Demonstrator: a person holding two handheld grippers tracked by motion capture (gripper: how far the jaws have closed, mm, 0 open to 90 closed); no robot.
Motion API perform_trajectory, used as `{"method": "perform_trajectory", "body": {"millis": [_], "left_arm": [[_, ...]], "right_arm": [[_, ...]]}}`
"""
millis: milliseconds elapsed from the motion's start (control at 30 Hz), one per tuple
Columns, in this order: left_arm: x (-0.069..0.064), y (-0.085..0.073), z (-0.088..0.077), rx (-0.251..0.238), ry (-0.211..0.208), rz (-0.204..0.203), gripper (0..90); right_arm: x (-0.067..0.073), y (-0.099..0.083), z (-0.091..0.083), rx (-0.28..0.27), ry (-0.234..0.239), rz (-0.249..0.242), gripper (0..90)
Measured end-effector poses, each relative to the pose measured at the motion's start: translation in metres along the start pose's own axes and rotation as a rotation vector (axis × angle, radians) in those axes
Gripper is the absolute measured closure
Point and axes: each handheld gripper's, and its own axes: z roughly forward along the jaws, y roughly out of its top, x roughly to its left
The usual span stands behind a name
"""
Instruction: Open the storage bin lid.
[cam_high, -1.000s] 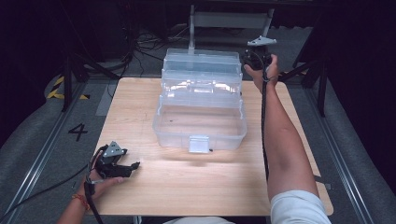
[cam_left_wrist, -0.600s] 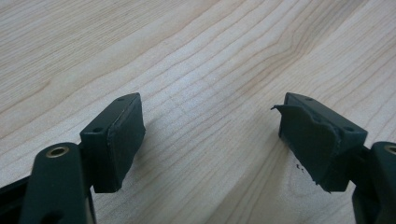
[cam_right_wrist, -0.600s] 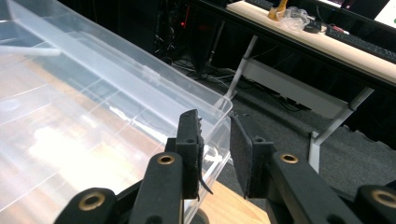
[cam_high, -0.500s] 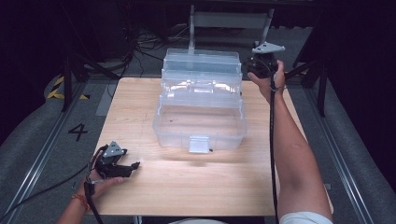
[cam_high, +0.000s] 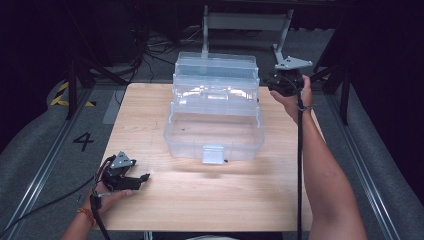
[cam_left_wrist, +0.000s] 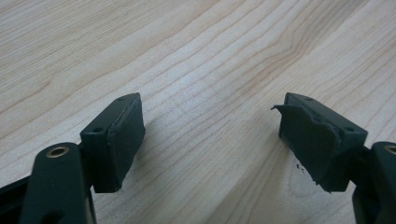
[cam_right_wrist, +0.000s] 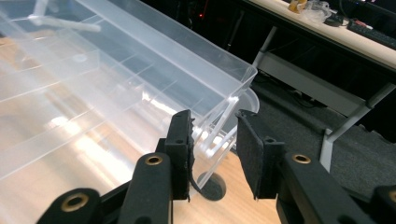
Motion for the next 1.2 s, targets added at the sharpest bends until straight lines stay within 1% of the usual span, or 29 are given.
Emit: {"method": "perform_trajectory", "body": {"millis": [133,167,267,467,533,633,800,867,967,1067,1100,1200], "left_arm": [[0.0,0.0,0.0,-0.001,-0.001,0.0,22.9],[0.0,0.0,0.0,-0.001,-0.001,0.0,22.9],[0.0,0.0,0.0,0.0,0.002,0.003,22.9],[0.0,0.0,0.0,0.0,0.002,0.001,22.9],[0.0,0.0,0.0,0.0,0.001,0.001,22.9],[0.0,0.0,0.0,0.0,0.002,0.001,22.9],[0.0,0.0,0.0,-0.001,0.008,0.003,22.8],[0.0,0.0,0.0,-0.001,0.007,0.003,22.8],[0.0,0.0,0.0,0.0,0.008,0.004,22.8],[0.0,0.0,0.0,0.0,0.006,0.002,22.7],[0.0,0.0,0.0,0.0,0.002,-0.002,22.6],[0.0,0.0,0.0,0.0,0.004,-0.001,22.6]], "right_arm": [[0.004,-0.006,-0.011,0.006,0.013,-0.012,65.3],[0.004,-0.006,-0.011,0.006,0.013,-0.012,65.3],[0.008,-0.016,-0.021,0.014,0.027,-0.014,64.7],[0.014,-0.031,-0.032,0.032,0.036,-0.023,63.3],[0.016,-0.036,-0.035,0.037,0.046,-0.022,62.4],[0.019,-0.039,-0.042,0.032,0.061,-0.02,60.8],[0.028,-0.046,-0.057,0.026,0.071,-0.05,57.2],[0.031,-0.049,-0.061,0.022,0.081,-0.052,55.7],[0.034,-0.056,-0.067,0.033,0.081,-0.063,52.9],[0.035,-0.065,-0.071,0.036,0.086,-0.064,50.6],[0.035,-0.067,-0.071,0.049,0.091,-0.057,49.0],[0.035,-0.076,-0.074,0.056,0.078,-0.066,48.4]]}}
